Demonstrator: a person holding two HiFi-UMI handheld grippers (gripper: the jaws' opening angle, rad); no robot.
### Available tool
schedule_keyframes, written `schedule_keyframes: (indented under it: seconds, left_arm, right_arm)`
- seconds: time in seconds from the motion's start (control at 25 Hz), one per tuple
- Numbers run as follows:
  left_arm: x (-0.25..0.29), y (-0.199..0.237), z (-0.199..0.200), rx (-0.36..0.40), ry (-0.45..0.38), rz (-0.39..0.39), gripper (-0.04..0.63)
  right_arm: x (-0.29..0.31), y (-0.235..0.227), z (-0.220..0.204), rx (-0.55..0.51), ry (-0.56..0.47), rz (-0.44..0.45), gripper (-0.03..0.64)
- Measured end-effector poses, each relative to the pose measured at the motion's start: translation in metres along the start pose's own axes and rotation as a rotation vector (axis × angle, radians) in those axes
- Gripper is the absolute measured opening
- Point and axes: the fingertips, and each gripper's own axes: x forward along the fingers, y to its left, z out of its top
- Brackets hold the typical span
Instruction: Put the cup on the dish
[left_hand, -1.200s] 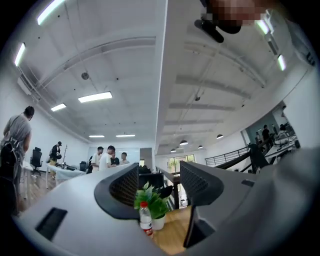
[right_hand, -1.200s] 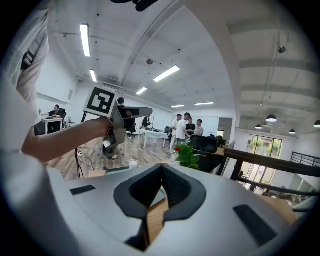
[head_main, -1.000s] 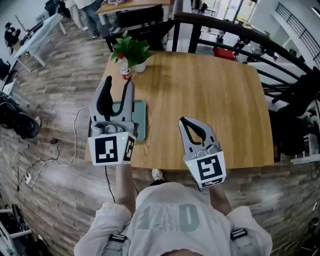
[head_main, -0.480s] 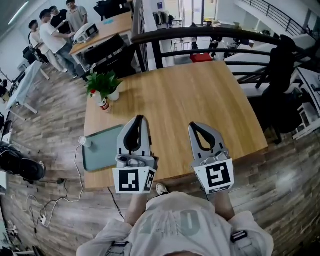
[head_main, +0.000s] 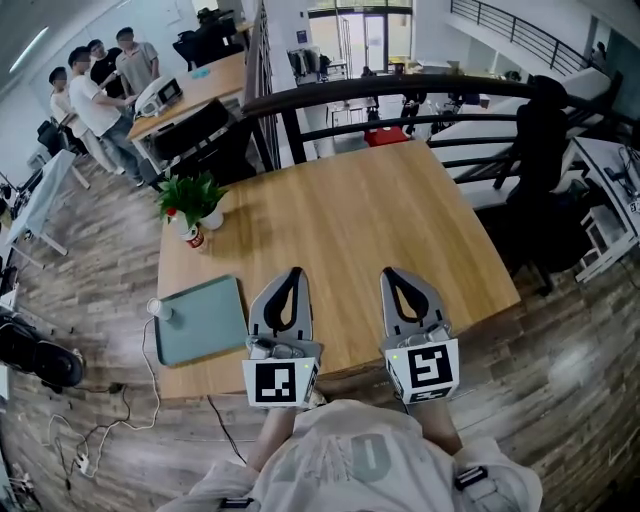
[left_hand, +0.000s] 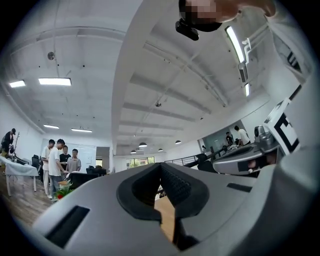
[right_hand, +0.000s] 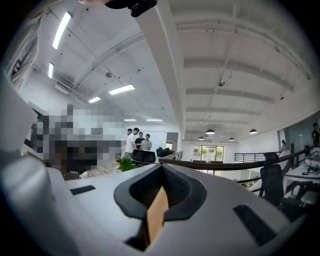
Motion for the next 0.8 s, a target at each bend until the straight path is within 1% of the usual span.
schedule_keyframes:
  seconds: [0.16, 0.32, 0.8]
  left_arm:
    - [-0.002, 0.005, 0.0, -0.001, 0.007, 0.017, 0.009]
    - [-0.006, 0.013, -0.002, -0.019, 0.012, 0.025, 0.009]
    - [-0.027, 0.045, -0.009, -0.047, 0.033, 0.078, 0.009]
  right_arm:
    - [-0.003, 0.0, 0.002, -0.018, 0.011, -0.011, 0.018]
    - [-0.001, 0.005, 0.0, -0.022, 0.017, -0.006, 0.018]
    - [0.014, 0.035, 0.003, -0.036, 0.022, 0.057, 0.018]
